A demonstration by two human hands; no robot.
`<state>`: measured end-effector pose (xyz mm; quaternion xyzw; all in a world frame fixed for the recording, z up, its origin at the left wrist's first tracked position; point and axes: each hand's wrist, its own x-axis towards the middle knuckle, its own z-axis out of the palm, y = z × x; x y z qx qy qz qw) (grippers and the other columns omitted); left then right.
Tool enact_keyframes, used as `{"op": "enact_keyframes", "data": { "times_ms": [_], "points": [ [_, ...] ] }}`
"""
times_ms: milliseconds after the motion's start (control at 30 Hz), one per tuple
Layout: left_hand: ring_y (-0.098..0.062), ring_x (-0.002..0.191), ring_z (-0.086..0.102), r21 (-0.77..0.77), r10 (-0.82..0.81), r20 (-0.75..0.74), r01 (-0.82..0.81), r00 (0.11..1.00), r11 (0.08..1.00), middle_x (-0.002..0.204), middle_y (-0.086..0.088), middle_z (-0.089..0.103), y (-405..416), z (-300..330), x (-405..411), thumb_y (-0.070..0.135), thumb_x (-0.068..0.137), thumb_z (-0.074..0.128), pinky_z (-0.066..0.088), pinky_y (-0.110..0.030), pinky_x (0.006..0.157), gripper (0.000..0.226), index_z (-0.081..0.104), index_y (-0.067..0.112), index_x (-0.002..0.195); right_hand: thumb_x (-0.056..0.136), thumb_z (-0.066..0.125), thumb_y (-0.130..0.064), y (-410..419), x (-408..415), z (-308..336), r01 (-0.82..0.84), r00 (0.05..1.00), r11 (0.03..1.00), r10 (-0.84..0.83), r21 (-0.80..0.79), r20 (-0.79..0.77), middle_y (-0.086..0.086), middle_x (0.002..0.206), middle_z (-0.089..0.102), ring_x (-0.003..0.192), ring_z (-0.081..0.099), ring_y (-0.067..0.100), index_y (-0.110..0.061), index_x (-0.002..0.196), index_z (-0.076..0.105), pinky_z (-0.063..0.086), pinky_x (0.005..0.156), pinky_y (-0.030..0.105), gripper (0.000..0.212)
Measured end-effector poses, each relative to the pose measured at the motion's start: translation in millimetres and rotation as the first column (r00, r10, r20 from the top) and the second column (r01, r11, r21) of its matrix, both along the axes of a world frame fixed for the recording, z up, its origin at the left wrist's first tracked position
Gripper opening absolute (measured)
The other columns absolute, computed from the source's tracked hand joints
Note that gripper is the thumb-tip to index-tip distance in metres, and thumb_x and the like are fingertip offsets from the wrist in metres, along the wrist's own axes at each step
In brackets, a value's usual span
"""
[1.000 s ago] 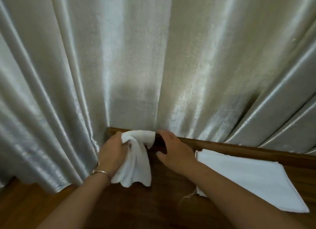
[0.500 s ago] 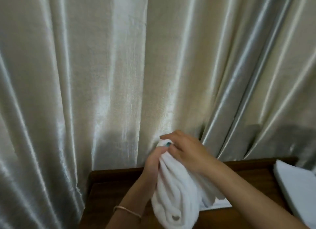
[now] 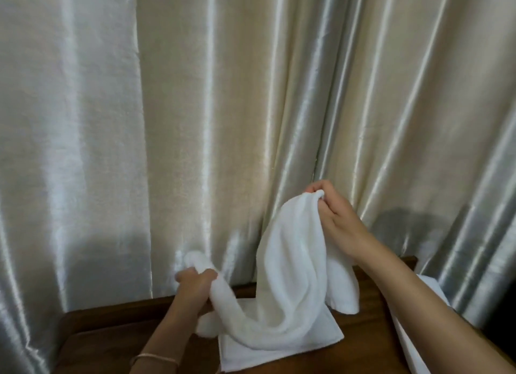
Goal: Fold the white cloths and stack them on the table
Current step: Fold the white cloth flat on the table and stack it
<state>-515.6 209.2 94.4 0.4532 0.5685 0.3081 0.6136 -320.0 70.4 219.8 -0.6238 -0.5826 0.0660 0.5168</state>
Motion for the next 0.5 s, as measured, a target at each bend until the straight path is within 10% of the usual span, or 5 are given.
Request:
{"op": "enact_keyframes", "data": {
  "times_ms": [100, 200, 267, 500],
  "points": [
    [-0.026, 0.068, 0.055, 0.092, -0.187, -0.212, 0.210, 0.959, 0.973, 0.094, -0.014, 0.053, -6, -13, -2, 0.008, 0.091, 0.050, 0.048, -0.032, 0.054, 0.044, 0.039, 0.030, 0.128, 0.090, 0.039, -0.017, -9, 22, 17, -0.101, 0.995, 0.995, 0.101, -0.002, -0.007, -0.008, 0.077, 0.050, 0.067, 0.045, 0.005, -0.010, 0.092, 0.048, 0.037, 0.064, 0.022, 0.012],
    [-0.025, 0.081, 0.068, -0.037, -0.483, -0.747, 0.697, 0.457, 0.717, 0.095, -0.011, 0.068, -17, -29, 11, 0.009, 0.088, 0.051, 0.052, -0.032, 0.067, 0.027, 0.067, 0.016, 0.109, 0.084, 0.037, -0.021, -10, 39, 25, -0.194, 0.980, 0.980, 0.195, -0.045, 0.033, -0.012, 0.077, 0.051, 0.068, 0.046, 0.000, -0.016, 0.092, 0.050, 0.035, 0.062, 0.015, 0.015],
    [-0.022, 0.107, 0.063, -0.210, -0.537, -0.813, 0.748, 0.224, 0.630, 0.106, -0.006, 0.066, -29, -40, 25, 0.017, 0.090, 0.054, 0.048, -0.027, 0.084, 0.025, 0.068, 0.007, 0.108, 0.089, 0.039, -0.017, -10, 50, 25, -0.215, 0.975, 0.976, 0.217, -0.043, 0.052, -0.012, 0.077, 0.052, 0.067, 0.046, -0.002, -0.019, 0.090, 0.050, 0.035, 0.062, 0.013, 0.011],
    [-0.014, 0.081, 0.057, -0.463, -0.741, -0.600, 0.625, 0.299, 0.628, 0.108, -0.006, 0.057, -69, -50, 64, 0.035, 0.090, 0.046, 0.050, -0.025, 0.077, 0.032, 0.053, 0.015, 0.114, 0.091, 0.041, -0.008, -6, 71, 21, -0.233, 0.972, 0.970, 0.233, 0.068, 0.011, -0.014, 0.077, 0.054, 0.067, 0.048, -0.005, -0.015, 0.089, 0.052, 0.037, 0.061, 0.010, 0.014]
  ]
}}
